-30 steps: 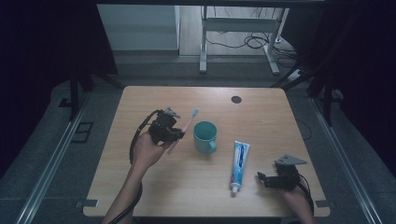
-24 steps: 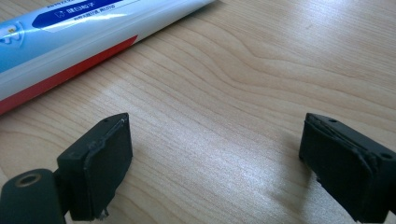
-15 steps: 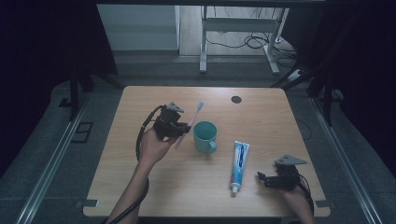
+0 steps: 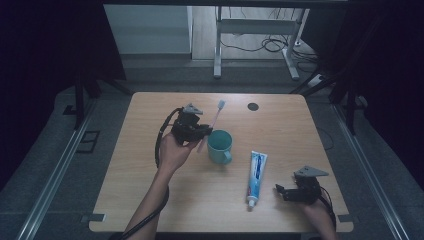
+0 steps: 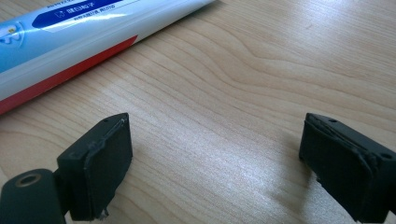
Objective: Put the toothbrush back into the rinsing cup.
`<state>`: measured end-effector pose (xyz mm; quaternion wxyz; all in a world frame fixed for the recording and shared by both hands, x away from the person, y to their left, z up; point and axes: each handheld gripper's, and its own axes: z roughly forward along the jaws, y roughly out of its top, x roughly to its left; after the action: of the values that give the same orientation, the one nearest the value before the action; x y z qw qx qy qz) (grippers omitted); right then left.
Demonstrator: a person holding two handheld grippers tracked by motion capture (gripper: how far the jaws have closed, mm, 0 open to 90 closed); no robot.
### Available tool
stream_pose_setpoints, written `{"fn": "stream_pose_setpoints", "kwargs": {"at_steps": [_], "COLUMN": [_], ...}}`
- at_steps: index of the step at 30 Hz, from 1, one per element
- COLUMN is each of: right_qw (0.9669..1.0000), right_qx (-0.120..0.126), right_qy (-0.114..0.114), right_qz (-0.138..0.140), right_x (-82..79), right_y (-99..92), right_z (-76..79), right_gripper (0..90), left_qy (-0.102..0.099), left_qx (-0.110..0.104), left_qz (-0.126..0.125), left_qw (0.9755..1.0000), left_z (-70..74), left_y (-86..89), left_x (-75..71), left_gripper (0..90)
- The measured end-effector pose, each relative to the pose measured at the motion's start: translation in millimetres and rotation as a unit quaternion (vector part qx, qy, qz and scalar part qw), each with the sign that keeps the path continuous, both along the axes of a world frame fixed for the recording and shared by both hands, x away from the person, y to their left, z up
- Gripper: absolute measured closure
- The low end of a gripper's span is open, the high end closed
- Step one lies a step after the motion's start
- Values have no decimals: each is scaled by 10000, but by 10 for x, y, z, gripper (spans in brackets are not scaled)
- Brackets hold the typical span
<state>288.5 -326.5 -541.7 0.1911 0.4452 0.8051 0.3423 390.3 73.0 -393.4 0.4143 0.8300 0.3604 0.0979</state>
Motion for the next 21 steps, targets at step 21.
{"fn": "stream_pose_setpoints", "kwargs": {"at_steps": [21], "right_qw": [10000], "right_qx": [8], "right_qy": [11], "right_qz": [16], "right_x": [4], "right_y": [3], "right_z": [1], "right_gripper": [93], "left_qy": [-423], "left_qx": [-281], "left_qz": [134], "left_qw": [9986], "left_z": [6], "left_y": [-280], "left_x": [153], "left_gripper": [791]}}
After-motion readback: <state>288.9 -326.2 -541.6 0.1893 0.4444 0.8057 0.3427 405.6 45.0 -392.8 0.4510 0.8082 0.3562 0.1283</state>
